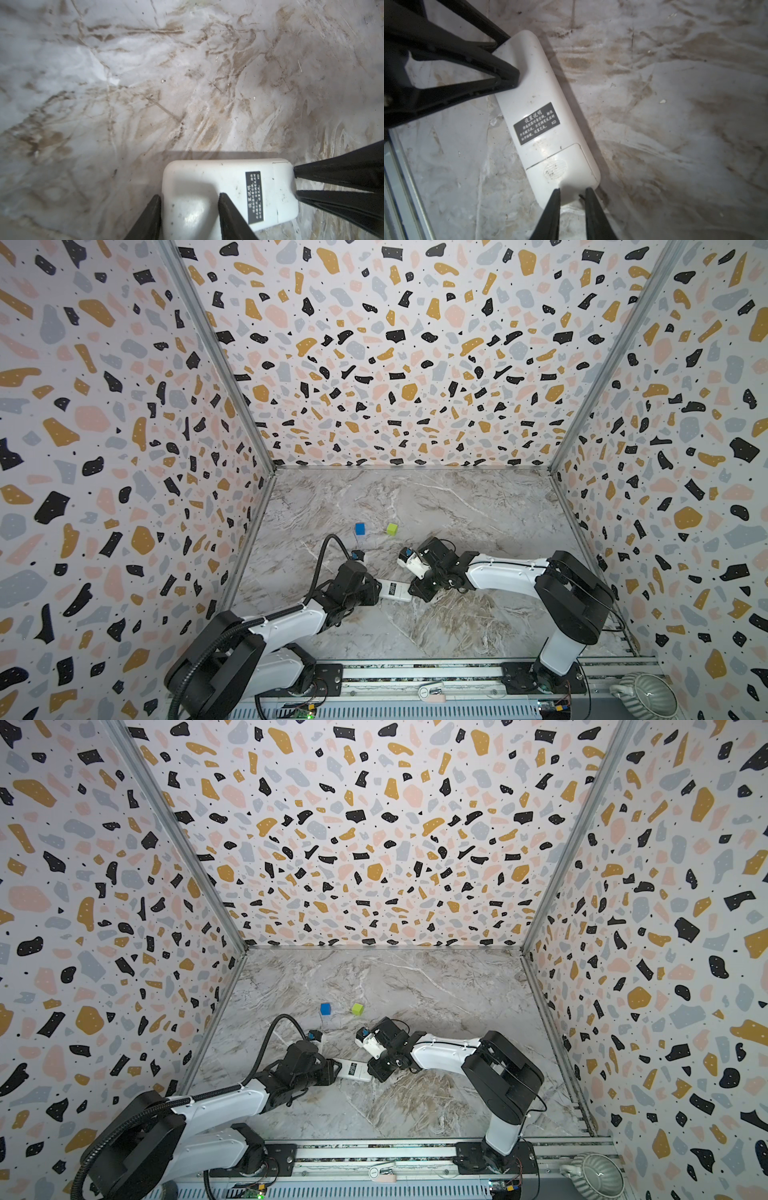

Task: Load the batteries into the remote control
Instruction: 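Grasp the end of the white remote with the right gripper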

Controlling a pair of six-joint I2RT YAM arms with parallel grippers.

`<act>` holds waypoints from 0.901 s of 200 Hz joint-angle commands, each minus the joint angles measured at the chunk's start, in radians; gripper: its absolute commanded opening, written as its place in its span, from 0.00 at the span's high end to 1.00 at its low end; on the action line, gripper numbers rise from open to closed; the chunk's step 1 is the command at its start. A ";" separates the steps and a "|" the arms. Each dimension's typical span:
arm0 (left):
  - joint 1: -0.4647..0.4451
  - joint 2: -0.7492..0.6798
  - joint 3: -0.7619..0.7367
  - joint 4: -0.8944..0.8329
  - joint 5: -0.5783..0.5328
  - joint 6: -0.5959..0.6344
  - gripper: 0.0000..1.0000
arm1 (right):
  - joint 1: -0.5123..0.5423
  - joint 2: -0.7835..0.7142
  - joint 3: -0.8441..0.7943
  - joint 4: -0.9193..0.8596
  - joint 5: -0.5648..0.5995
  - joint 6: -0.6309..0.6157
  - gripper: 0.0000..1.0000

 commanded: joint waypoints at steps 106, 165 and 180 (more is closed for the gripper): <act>-0.025 0.024 -0.041 -0.014 0.023 -0.023 0.54 | 0.071 0.090 -0.025 0.138 -0.100 0.049 0.77; -0.027 0.021 -0.038 -0.015 0.018 -0.028 0.54 | 0.074 0.065 -0.032 0.126 -0.077 0.050 0.75; -0.027 0.019 -0.036 -0.017 0.017 -0.029 0.54 | 0.073 0.056 -0.037 0.119 -0.059 0.048 0.74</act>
